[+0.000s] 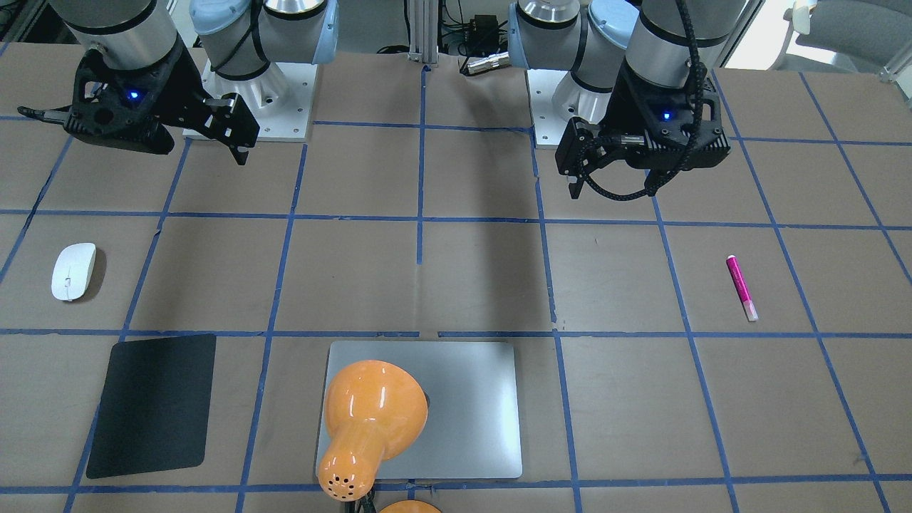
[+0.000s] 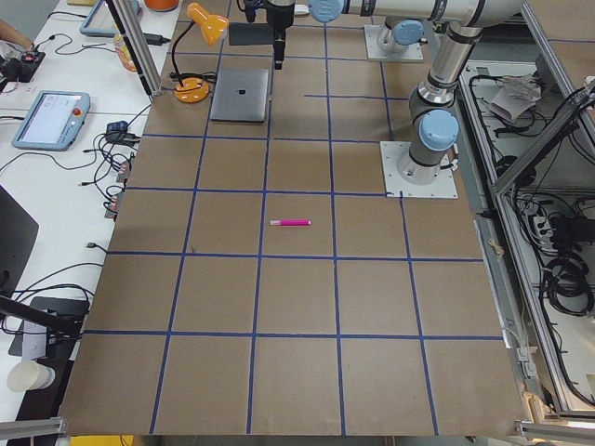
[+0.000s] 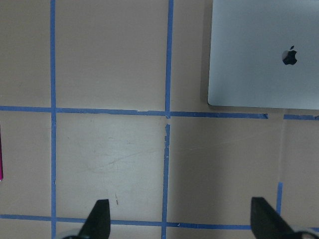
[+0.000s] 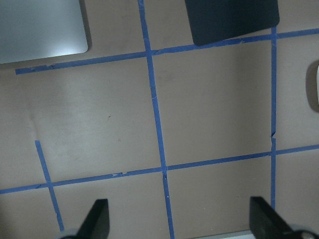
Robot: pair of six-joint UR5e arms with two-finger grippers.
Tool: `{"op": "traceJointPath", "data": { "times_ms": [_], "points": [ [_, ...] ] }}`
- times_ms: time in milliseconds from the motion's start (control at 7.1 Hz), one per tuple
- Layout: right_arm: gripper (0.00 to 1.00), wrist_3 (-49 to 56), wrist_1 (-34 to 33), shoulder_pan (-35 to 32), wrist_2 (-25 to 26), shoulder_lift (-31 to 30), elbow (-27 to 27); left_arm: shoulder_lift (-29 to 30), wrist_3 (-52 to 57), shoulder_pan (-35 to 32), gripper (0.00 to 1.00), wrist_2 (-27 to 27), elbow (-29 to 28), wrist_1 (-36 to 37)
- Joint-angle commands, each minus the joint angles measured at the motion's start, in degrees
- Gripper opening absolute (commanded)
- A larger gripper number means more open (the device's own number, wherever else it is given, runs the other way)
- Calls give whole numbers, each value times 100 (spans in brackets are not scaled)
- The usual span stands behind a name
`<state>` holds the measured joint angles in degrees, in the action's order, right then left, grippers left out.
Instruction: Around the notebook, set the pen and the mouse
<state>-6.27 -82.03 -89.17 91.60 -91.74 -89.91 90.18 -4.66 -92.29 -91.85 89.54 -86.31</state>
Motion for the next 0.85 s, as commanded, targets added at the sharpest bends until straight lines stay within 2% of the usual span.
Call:
{"op": "traceJointPath", "data": {
  "times_ms": [0,282,423,704],
  "points": [
    [100,-40,-6,-13,-28,-19,9,-44,52,0,100,-9,29,0],
    [100,3,3,-22,-37,-28,44,-28,375,445,100,17,99,87],
    [100,3,3,-31,-11,-37,53,42,1083,909,100,9,204,79],
    [100,12,-58,22,-2,-20,70,95,2796,2557,100,26,851,297]
  ]
}}
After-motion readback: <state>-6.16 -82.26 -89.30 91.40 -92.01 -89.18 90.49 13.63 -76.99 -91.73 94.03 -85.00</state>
